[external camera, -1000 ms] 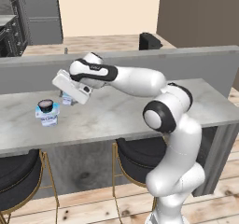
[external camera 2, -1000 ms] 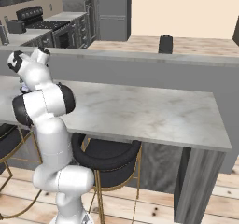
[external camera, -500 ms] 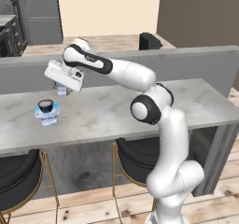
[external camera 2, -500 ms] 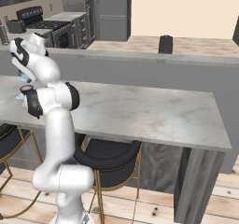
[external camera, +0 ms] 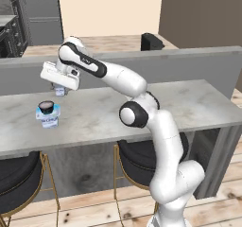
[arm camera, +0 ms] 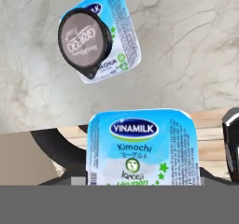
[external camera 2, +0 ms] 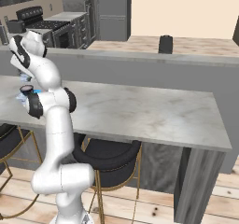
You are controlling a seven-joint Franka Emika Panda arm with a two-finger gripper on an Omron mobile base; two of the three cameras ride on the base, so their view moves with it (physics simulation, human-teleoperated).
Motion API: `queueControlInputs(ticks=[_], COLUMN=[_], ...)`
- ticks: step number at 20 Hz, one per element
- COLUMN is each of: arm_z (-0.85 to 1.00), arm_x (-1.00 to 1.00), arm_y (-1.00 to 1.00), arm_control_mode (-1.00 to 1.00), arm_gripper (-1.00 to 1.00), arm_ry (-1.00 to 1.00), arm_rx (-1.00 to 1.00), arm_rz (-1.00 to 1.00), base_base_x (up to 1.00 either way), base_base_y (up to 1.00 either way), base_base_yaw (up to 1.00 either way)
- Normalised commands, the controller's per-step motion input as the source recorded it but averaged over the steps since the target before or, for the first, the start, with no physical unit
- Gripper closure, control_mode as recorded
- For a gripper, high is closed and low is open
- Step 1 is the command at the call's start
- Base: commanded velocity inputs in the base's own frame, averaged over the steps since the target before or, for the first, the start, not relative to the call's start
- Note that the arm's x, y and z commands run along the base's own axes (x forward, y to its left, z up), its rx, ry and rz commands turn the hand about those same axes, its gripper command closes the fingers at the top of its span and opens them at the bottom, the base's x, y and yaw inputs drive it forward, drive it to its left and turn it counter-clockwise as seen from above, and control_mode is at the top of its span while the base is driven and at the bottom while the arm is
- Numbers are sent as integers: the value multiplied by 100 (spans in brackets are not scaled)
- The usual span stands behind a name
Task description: Stack the yogurt containers by placing the smaller containers on top of the larger containers.
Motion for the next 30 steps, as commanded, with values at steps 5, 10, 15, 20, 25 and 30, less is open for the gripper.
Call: queueControlInputs(ticks=[5, 10, 15, 20, 25, 30], arm_z=[-2, -8, -30, -20, -5, -13], arm_x=[0, 0, 0, 0, 0, 0], arm_y=[0, 1, 6, 1, 1, 13], arm_control_mode=[-100, -100, -100, -100, -100, -100], arm_gripper=[100, 100, 100, 100, 100, 100], arm_ry=[0, 0, 0, 0, 0, 0], arm_rx=[2, 4, 2, 1, 1, 0], arm_rz=[0, 0, 0, 0, 0, 0], base_base_x=[0, 0, 0, 0, 0, 0], base_base_y=[0, 0, 0, 0, 0, 0], base_base_yaw=[0, 0, 0, 0, 0, 0])
